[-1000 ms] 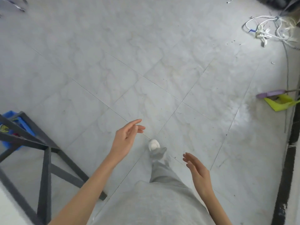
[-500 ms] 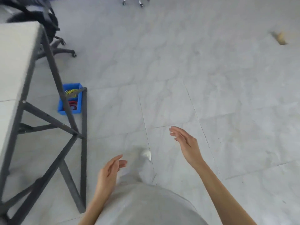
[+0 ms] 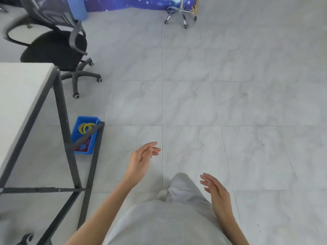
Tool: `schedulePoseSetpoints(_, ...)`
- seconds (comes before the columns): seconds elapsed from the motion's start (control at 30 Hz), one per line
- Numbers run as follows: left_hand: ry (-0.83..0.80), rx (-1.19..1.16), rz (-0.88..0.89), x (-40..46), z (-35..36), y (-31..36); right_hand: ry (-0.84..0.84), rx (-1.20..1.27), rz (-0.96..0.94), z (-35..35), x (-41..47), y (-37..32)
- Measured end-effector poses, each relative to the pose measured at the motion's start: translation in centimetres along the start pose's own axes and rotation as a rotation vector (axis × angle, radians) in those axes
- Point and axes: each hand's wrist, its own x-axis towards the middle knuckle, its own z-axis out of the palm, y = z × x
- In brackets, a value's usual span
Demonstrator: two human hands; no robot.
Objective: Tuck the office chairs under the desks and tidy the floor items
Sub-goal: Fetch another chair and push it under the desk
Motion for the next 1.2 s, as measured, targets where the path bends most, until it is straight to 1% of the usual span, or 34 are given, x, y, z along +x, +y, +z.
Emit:
schedulePoseSetpoints(0.13, -0.003, 0.002, 0.052, 11.1, 1.2, 3.4, 0.009, 0.003, -0.013, 0.2, 11.0, -3.7)
schedulePoseSetpoints(0.2, 0.028, 0.002, 0.031, 16.5, 1.8, 4.0, -0.028, -0.012, -0.03, 0.8, 17.7, -6.4)
schedulePoseSetpoints(0.3, 0.123, -0.022, -0.041, 23.6, 2.4, 4.8, -0.126, -0.015, -0.083, 1.4, 28.1, -12.5)
schedulePoseSetpoints(0.43, 0.281, -0.12, -0.145, 31.1, 1.9, 6.4, -0.255, -0.023, -0.218, 2.8, 40.8, -23.7)
schedulePoseSetpoints(0.53, 0.398, -0.121, -0.203, 36.5, 0.9, 7.8, -0.329, -0.038, -0.276, 4.9, 49.1, -30.8)
schedulePoseSetpoints(0.63, 0.49, -0.145, -0.23, 42.5, -0.1, 8.6, -0.383, -0.043, -0.314, 8.0, 56.8, -35.7)
schedulePoseSetpoints(0.7, 0.522, -0.164, -0.249, 47.5, -1.0, 8.9, -0.41, -0.053, -0.313, 10.4, 61.7, -37.8)
schedulePoseSetpoints(0.8, 0.518, -0.154, -0.262, 56.7, -3.3, 9.4, -0.414, -0.096, -0.292, 13.7, 68.8, -40.0)
schedulePoseSetpoints(0.9, 0.451, -0.068, -0.228, 66.7, -6.7, 11.5, -0.401, -0.144, -0.254, 16.3, 74.8, -42.3)
schedulePoseSetpoints(1.03, 0.38, -0.014, -0.162, 80.0, -12.0, 17.5, -0.388, -0.176, -0.173, 18.7, 81.6, -47.8)
schedulePoseSetpoints(1.2, 0.344, -0.011, -0.092, 94.5, -17.6, 23.7, -0.374, -0.144, -0.123, 22.4, 90.8, -54.8)
